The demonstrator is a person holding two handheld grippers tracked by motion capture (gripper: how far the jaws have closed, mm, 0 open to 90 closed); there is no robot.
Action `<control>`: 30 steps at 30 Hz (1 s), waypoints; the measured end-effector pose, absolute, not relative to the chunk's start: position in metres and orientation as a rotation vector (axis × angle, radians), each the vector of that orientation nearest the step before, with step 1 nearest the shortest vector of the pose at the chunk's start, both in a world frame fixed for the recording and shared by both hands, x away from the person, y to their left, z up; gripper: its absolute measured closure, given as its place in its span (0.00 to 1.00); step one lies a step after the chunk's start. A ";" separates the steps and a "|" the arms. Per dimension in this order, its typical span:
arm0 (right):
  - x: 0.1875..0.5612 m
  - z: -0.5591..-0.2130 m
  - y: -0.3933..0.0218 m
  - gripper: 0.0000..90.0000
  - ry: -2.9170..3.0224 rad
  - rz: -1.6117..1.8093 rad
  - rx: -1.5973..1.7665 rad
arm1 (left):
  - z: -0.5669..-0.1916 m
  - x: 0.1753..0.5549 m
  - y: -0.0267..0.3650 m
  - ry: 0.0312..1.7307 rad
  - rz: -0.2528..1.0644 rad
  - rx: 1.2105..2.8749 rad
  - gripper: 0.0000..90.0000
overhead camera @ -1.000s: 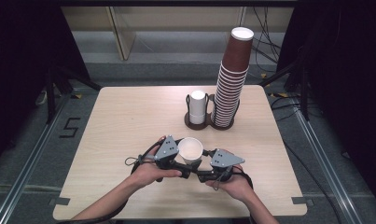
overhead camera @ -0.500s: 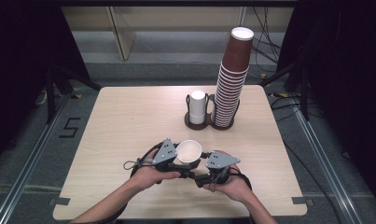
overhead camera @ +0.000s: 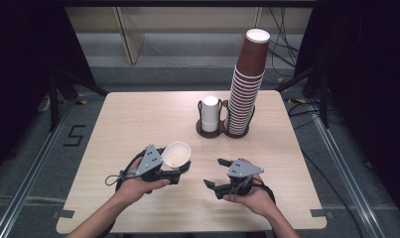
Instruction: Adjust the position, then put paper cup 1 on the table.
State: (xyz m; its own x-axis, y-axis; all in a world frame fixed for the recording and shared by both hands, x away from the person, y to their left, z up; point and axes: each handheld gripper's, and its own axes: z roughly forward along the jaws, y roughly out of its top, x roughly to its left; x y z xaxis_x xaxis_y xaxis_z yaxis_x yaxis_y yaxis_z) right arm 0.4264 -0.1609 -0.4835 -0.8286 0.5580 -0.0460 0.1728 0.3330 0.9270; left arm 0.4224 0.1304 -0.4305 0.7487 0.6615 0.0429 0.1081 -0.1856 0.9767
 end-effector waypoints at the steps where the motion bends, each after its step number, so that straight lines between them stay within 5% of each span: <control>1: 0.426 -0.483 -0.163 0.17 2.245 1.493 0.666 | -0.430 0.421 0.135 0.631 0.564 1.709 0.28; 30: 0.428 -0.482 -0.185 0.17 2.155 1.478 0.795 | -0.448 0.417 0.224 0.865 0.772 1.644 0.29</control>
